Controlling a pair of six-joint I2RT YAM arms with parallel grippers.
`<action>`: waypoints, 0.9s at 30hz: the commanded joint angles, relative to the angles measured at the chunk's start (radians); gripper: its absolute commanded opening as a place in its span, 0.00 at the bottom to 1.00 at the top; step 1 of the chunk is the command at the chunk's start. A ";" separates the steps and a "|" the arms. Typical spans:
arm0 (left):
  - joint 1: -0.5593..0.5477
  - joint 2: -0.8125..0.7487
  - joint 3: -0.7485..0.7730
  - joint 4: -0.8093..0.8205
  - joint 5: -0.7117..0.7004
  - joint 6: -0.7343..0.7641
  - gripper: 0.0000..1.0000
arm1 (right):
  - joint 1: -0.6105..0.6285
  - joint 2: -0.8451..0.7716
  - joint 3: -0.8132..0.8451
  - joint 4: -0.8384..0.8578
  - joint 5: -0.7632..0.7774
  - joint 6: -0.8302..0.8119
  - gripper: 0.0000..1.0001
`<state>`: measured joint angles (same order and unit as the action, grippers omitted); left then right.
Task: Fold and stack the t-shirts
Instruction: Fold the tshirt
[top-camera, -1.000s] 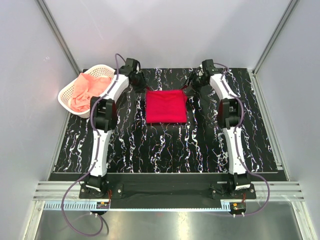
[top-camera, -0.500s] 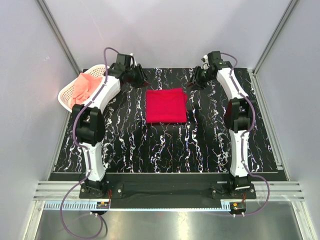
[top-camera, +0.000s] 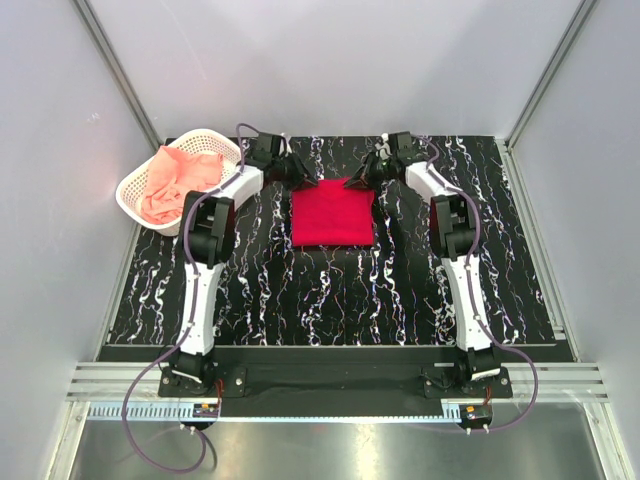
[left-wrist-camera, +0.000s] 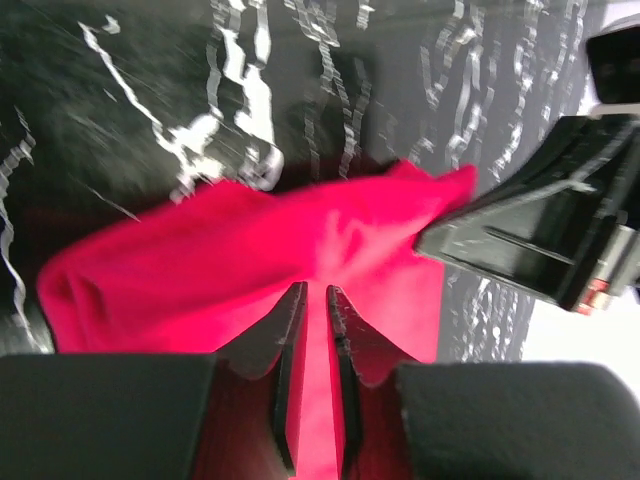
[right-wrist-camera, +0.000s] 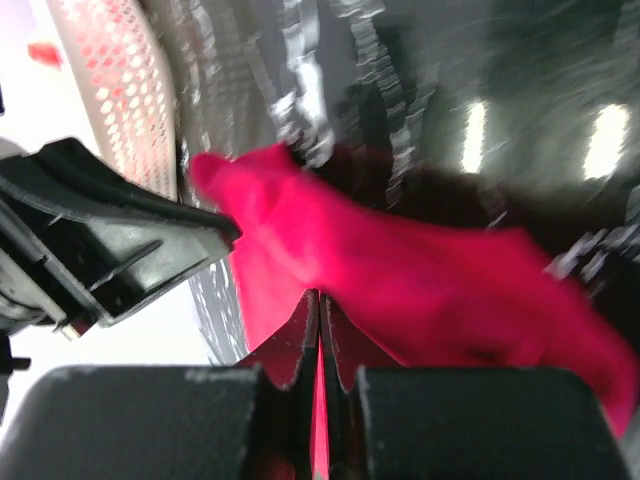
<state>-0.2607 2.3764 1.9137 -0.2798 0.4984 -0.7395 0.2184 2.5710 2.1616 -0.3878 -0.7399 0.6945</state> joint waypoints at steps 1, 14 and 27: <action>0.024 0.024 0.076 0.100 0.026 -0.017 0.18 | -0.011 0.066 0.069 0.151 -0.029 0.099 0.05; 0.097 0.162 0.185 0.088 0.023 0.006 0.17 | -0.060 0.167 0.124 0.271 0.011 0.220 0.11; 0.101 0.109 0.312 -0.097 -0.029 0.086 0.30 | -0.114 0.131 0.257 -0.064 0.026 0.101 0.19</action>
<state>-0.1581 2.5652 2.1628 -0.3389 0.4889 -0.6865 0.1104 2.7598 2.3501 -0.2840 -0.7376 0.8917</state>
